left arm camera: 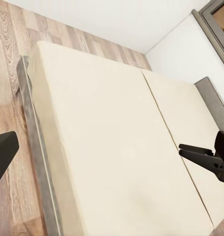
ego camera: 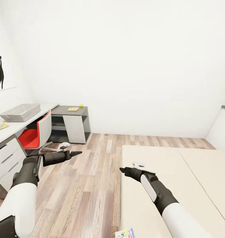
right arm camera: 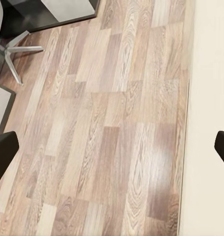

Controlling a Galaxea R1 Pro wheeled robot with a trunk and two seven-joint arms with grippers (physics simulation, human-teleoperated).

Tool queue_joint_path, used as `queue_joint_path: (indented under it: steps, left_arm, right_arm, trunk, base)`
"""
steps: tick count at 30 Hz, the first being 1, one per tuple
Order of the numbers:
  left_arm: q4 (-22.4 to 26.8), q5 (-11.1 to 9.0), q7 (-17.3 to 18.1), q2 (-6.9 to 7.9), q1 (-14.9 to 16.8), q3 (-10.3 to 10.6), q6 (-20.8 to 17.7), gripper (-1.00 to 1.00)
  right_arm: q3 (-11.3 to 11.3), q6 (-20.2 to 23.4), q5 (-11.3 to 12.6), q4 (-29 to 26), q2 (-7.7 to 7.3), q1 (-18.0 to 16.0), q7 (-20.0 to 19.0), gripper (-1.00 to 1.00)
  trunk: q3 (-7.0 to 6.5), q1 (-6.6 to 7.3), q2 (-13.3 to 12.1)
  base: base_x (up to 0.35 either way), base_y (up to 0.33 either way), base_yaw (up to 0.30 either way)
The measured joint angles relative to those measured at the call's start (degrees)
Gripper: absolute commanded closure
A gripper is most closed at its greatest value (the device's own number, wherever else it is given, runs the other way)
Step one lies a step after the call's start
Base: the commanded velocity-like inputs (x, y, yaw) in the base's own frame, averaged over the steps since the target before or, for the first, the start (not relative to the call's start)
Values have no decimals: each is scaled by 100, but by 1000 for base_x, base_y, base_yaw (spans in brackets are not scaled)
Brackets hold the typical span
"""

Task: Put all the toys in the child's room - the three board games (two on the bed and one on the table), the two jigsaw puzzles on the table, and the tennis ball on the table - inside the toy box on the table in the child's room.

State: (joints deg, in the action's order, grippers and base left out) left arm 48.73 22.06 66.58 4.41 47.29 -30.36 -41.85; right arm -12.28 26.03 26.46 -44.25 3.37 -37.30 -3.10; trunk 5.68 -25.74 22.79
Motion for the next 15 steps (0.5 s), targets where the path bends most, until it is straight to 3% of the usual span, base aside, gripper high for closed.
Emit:
queue_joint_path:
  steps: [15]
  left_arm:
    - [0, 2, 2, -5, 0, 0, 8, -100]
  right_arm:
    - [-1, 1, 4, 0, 0, 0, 0, -100]
  trunk:
    - [-1, 0, 0]
  base:
    - [0, 0, -69]
